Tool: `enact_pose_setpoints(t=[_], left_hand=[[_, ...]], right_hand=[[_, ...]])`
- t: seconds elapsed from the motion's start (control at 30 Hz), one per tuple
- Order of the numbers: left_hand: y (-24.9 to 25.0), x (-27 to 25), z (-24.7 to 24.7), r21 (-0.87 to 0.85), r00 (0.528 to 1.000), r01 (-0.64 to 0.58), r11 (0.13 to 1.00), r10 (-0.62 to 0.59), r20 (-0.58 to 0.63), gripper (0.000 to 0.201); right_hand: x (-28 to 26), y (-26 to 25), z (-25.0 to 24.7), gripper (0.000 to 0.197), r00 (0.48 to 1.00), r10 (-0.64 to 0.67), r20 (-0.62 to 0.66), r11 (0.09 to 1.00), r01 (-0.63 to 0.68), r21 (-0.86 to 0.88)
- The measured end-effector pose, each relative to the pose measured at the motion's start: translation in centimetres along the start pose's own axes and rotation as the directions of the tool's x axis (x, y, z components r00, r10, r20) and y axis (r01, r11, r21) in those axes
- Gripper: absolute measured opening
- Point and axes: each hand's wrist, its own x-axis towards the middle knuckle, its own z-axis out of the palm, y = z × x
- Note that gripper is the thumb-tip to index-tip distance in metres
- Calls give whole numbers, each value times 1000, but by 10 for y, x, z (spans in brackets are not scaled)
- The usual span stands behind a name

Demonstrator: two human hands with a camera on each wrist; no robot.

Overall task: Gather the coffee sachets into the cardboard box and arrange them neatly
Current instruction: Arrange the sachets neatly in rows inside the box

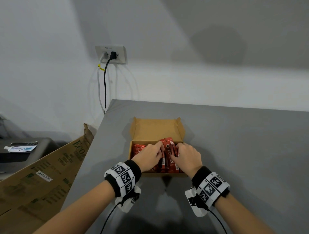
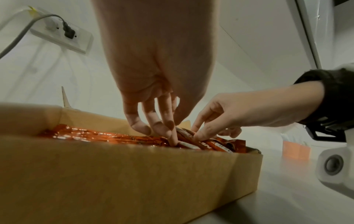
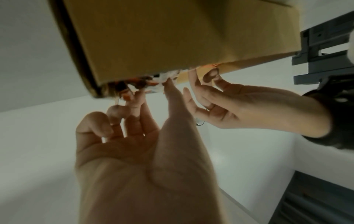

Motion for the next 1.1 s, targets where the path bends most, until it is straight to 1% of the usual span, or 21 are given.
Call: enact_pose_setpoints(t=[0.1, 0.17, 0.23, 0.33, 0.4, 0.43, 0.47, 0.5, 0.57, 0.63, 0.7, 0.83, 0.9, 0.93, 0.97, 1.0, 1.07, 1.1], left_hand=[[-1, -1, 0, -7, 1000, -12, 1000, 12, 25, 16], [-1, -1, 1, 0, 999, -27, 1000, 27, 35, 17], [-2, -1, 2, 12, 998, -46, 999, 45, 44, 17], [-2, -1, 2, 20, 997, -64, 998, 63, 51, 17], [-1, -2, 0, 29, 997, -67, 997, 67, 30, 17], [0, -3, -2, 18, 998, -66, 998, 66, 1, 17], [2, -4, -5, -7, 997, -62, 998, 62, -40, 16], [3, -5, -8, -48, 995, -62, 997, 57, -86, 16], [8, -7, -15, -162, 987, -78, 984, 53, -152, 20], [13, -8, -18, -258, 984, -115, 959, 73, -164, 29], [14, -8, -18, -291, 982, -137, 947, 91, -166, 36], [12, -12, -17, -333, 966, -134, 933, 48, -253, 31], [8, -16, -21, -355, 960, -138, 924, 37, -277, 27], [6, -17, -24, -335, 961, -144, 931, 50, -273, 25], [5, -19, -27, -300, 963, -151, 942, 72, -260, 24], [3, -21, -31, -273, 966, -157, 949, 90, -242, 24], [-4, -25, -38, -271, 974, -146, 952, 90, -208, 25], [-8, -26, -40, -276, 977, -134, 952, 80, -199, 25]], right_hand=[[0, -3, -3, 25, 1000, 1, -5, 1000, -1, 2], [0, -3, -6, 22, 999, 2, -32, 1000, -2, 20], [0, -1, -9, 19, 998, -18, -68, 1000, 18, 12], [-1, 0, -13, 15, 997, -33, -76, 999, 34, 8], [-1, 3, -16, 15, 990, -38, -134, 996, 48, 79], [1, 5, -19, 16, 984, -36, -174, 984, 66, 168], [3, 6, -22, 13, 978, -26, -205, 952, 87, 293], [5, 6, -25, 10, 976, -13, -216, 902, 104, 418], [6, 4, -30, 7, 980, -25, -199, 814, 136, 565], [3, -1, -30, 3, 979, -79, -189, 740, 184, 647], [1, -5, -24, 7, 972, -116, -203, 680, 227, 697], [0, -10, -16, 16, 969, -134, -206, 632, 244, 736], [0, -11, -13, 29, 968, -136, -210, 587, 250, 770], [0, -11, -11, 35, 965, -133, -227, 582, 261, 770], [0, -10, -10, 40, 958, -131, -255, 602, 281, 747], [2, -9, -9, 40, 948, -142, -285, 638, 308, 706], [3, -10, -10, 29, 941, -177, -288, 694, 327, 641], [2, -12, -9, 26, 944, -188, -270, 696, 322, 642]])
